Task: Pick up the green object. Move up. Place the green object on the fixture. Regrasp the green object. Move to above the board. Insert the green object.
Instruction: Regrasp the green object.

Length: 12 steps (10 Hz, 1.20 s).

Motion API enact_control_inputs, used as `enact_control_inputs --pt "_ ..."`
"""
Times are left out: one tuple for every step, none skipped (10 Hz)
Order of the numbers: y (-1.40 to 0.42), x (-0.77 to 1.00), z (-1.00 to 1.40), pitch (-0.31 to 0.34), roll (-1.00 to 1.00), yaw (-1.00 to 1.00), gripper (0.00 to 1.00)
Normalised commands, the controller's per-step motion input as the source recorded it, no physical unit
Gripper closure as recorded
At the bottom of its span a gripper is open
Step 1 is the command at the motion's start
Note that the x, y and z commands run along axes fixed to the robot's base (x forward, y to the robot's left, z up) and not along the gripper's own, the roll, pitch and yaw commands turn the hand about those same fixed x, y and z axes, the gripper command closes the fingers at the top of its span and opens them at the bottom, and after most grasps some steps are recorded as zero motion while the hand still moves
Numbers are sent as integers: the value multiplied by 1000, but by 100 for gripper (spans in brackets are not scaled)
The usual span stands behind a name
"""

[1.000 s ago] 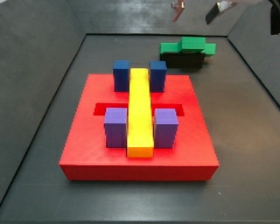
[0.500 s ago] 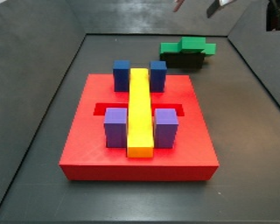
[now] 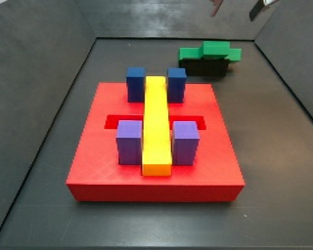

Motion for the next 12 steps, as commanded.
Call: enact_control_inputs --pt "0 0 -294 -711 237 6 0" --pt "0 51 -111 -629 509 46 0" --pt "11 131 0 -583 609 89 0" --pt "57 191 0 -569 649 157 0" --pt "29 223 0 -534 677 186 0" --pt "-17 294 0 -383 726 243 0" --pt "-169 269 -129 0 837 263 0" --pt "-143 229 -503 220 494 229 0" --pt "-74 309 -489 546 429 0 0" --pt "-9 160 -369 611 426 -263 0" --pt "0 186 -234 686 471 -394 0" --pt "0 106 -234 663 417 -477 0"
